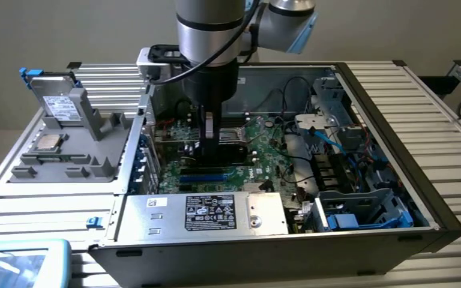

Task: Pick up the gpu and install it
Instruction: 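Insert the gpu into the slot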

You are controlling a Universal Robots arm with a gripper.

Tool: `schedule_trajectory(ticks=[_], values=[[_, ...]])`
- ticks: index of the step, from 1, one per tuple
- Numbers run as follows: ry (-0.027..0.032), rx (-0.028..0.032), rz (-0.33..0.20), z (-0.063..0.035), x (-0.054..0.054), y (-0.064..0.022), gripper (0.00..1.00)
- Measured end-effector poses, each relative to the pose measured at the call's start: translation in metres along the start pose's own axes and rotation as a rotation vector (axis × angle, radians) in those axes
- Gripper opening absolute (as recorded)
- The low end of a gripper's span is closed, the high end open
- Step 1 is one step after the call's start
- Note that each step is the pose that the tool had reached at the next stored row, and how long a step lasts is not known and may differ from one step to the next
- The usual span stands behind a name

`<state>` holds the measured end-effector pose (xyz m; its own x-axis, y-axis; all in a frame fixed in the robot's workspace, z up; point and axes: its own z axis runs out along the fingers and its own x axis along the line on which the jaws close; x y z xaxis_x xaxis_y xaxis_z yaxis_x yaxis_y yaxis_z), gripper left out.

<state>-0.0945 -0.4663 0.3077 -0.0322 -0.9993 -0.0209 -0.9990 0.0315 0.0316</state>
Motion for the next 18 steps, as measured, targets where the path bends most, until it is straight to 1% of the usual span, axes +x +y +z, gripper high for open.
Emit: schedule_trajectory(ticks=[4,5,7,8,10,11,12,13,15,16,18], values=[[0.0006,-0.0002,-0.011,0.0073,0.000,-0.0002,0.28],[0.0032,-0.0003,-0.013,0.0085,-0.001,-0.0001,0.28],[0.0114,0.0001,-0.015,0.0107,-0.005,0.0001,0.28],[0.0141,0.0002,-0.015,0.0114,-0.006,0.0001,0.28],[0.0144,0.0001,-0.016,0.0114,-0.006,0.0001,0.28],[0.0167,0.0003,-0.015,0.0114,-0.006,0.0001,0.28],[0.0289,0.0005,-0.015,0.0116,-0.007,0.0002,0.28],[0.0454,0.0009,-0.014,0.0118,-0.008,0.0002,0.28],[0.0807,0.0016,-0.013,0.0120,-0.010,0.0003,0.28],[0.0869,0.0020,-0.013,0.0121,-0.010,0.0002,0.28],[0.0871,0.0019,-0.013,0.0121,-0.010,0.0003,0.28]])
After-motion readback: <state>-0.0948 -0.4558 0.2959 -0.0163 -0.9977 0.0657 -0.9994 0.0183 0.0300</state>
